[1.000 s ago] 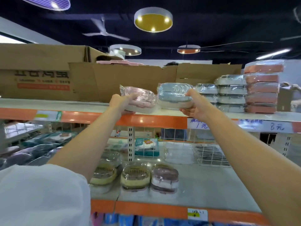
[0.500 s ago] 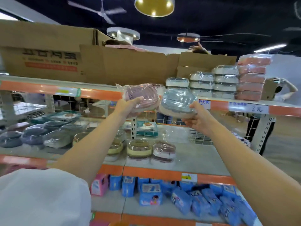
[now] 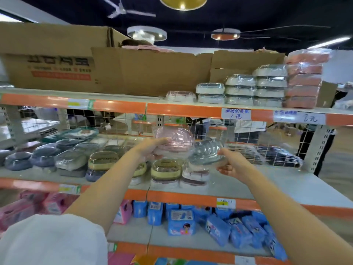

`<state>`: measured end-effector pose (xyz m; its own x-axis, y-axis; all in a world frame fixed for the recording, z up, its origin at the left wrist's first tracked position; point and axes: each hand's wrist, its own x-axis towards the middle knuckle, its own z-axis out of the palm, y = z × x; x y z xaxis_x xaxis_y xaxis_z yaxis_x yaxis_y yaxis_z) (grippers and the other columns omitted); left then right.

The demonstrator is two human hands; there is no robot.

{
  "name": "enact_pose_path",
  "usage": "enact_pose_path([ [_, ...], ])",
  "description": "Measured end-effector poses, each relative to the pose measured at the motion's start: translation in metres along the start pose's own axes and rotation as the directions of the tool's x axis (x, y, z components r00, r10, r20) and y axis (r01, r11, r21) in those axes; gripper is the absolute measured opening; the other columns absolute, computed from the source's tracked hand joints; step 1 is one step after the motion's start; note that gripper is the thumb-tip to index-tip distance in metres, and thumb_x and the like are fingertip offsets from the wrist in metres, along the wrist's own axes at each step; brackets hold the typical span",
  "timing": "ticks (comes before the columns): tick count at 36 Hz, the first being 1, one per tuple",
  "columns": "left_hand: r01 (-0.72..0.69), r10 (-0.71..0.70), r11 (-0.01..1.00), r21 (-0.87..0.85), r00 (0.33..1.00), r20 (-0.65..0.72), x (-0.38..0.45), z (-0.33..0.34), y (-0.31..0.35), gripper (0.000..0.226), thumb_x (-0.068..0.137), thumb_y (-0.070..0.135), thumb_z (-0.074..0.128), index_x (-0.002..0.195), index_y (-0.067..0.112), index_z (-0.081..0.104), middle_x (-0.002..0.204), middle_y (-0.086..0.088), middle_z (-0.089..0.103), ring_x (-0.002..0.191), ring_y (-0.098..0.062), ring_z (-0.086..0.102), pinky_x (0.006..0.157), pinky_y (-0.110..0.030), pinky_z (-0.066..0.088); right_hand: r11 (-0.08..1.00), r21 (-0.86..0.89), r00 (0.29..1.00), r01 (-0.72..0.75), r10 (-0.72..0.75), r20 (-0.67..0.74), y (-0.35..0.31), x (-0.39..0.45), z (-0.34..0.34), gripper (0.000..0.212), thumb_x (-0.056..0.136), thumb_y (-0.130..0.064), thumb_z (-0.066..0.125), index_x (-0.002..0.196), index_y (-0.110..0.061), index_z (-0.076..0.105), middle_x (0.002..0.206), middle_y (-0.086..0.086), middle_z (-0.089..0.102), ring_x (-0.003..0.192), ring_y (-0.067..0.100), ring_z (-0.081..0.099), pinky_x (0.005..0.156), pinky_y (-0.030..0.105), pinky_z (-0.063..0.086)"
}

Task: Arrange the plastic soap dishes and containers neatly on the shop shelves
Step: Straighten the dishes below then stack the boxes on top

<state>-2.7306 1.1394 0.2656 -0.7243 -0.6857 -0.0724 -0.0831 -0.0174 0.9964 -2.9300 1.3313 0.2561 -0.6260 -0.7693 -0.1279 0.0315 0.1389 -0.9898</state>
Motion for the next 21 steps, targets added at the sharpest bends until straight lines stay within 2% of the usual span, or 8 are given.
enact_pose_path([
  [1, 0.018, -0.018, 1.0, -0.004, 0.999, -0.035, 0.004, 0.002, -0.005, 0.051, 0.072, 0.037, 0.078, 0.11, 0.006, 0.066, 0.104, -0.011, 0.071, 0.091, -0.023, 0.061, 0.067, -0.027, 0.051, 1.0, -0.005, 1.0, -0.016, 0.016, 0.002, 0.006, 0.006, -0.001, 0.011, 0.09, -0.015, 0.058, 0.097, -0.009, 0.052, 0.077, 0.011, 0.056, 0.066, 0.021, 0.056, 0.06, 0.028, 0.05],
  [4, 0.104, -0.11, 0.993, -0.046, 0.981, -0.158, 0.015, 0.005, -0.017, 0.018, 0.087, 0.029, 0.068, 0.099, 0.015, 0.067, 0.1, -0.004, 0.062, 0.076, -0.015, 0.052, 0.046, -0.016, 0.048, 0.998, -0.015, 0.998, -0.055, 0.055, -0.012, 0.019, 0.028, -0.001, 0.011, 0.09, -0.018, 0.058, 0.095, -0.009, 0.054, 0.079, 0.012, 0.056, 0.065, 0.021, 0.055, 0.059, 0.028, 0.049],
  [9, 0.145, -0.183, 0.976, -0.164, 0.951, -0.251, 0.038, 0.008, -0.034, 0.038, 0.084, 0.028, 0.071, 0.116, 0.011, 0.057, 0.1, -0.004, 0.055, 0.073, -0.015, 0.051, 0.046, -0.019, 0.047, 0.993, 0.064, 0.994, -0.101, 0.103, -0.027, 0.03, 0.066, -0.001, 0.01, 0.092, -0.02, 0.059, 0.089, -0.011, 0.055, 0.074, 0.009, 0.052, 0.056, 0.02, 0.052, 0.04, 0.021, 0.047],
  [14, 0.126, -0.198, 0.965, -0.23, 0.925, -0.325, 0.059, 0.016, -0.045, 0.038, 0.083, 0.024, 0.074, 0.113, 0.009, 0.055, 0.113, -0.007, 0.053, 0.081, -0.018, 0.052, 0.047, -0.019, 0.05, 0.975, 0.195, 0.994, -0.105, 0.106, 0.002, 0.039, 0.096, -0.003, 0.033, 0.092, -0.023, 0.063, 0.117, -0.006, 0.049, 0.092, 0.015, 0.052, 0.056, 0.021, 0.053, 0.038, 0.021, 0.048],
  [17, 0.098, -0.201, 0.951, -0.293, 0.915, -0.349, 0.072, 0.014, -0.054, 0.019, 0.086, 0.012, 0.069, 0.101, 0.006, 0.058, 0.123, -0.012, 0.047, 0.097, -0.025, 0.053, 0.044, -0.022, 0.053, 0.979, 0.173, 0.994, -0.11, 0.107, 0.028, 0.041, 0.11, -0.005, 0.023, 0.091, -0.022, 0.063, 0.103, -0.004, 0.057, 0.086, 0.015, 0.052, 0.058, 0.021, 0.053, 0.04, 0.021, 0.048],
  [18, 0.075, -0.197, 0.945, -0.318, 0.908, -0.37, 0.075, 0.013, -0.057, 0.02, 0.087, 0.007, 0.067, 0.105, 0.005, 0.058, 0.124, -0.012, 0.046, 0.099, -0.027, 0.052, 0.043, -0.023, 0.053, 0.981, 0.155, 0.993, -0.113, 0.109, 0.035, 0.04, 0.115, -0.005, 0.018, 0.091, -0.021, 0.063, 0.094, -0.004, 0.06, 0.084, 0.015, 0.053, 0.059, 0.022, 0.053, 0.041, 0.021, 0.049],
  [20, 0.028, -0.177, 0.941, -0.339, 0.892, -0.416, 0.082, 0.011, -0.061, 0.031, 0.088, 0.005, 0.065, 0.116, 0.001, 0.054, 0.121, -0.011, 0.046, 0.09, -0.026, 0.053, 0.041, -0.024, 0.053, 0.981, 0.145, 0.992, -0.126, 0.122, 0.04, 0.04, 0.124, -0.003, 0.015, 0.09, -0.019, 0.063, 0.085, -0.005, 0.059, 0.083, 0.016, 0.054, 0.061, 0.023, 0.053, 0.047, 0.025, 0.051],
  [21, 0.019, -0.169, 0.945, -0.327, 0.884, -0.436, 0.086, 0.011, -0.061, 0.031, 0.087, 0.007, 0.067, 0.114, 0.001, 0.054, 0.118, -0.011, 0.048, 0.086, -0.025, 0.055, 0.043, -0.025, 0.054, 0.98, 0.152, 0.991, -0.128, 0.123, 0.044, 0.04, 0.129, -0.003, 0.015, 0.09, -0.018, 0.064, 0.084, -0.005, 0.059, 0.083, 0.015, 0.054, 0.062, 0.023, 0.053, 0.053, 0.027, 0.051],
])
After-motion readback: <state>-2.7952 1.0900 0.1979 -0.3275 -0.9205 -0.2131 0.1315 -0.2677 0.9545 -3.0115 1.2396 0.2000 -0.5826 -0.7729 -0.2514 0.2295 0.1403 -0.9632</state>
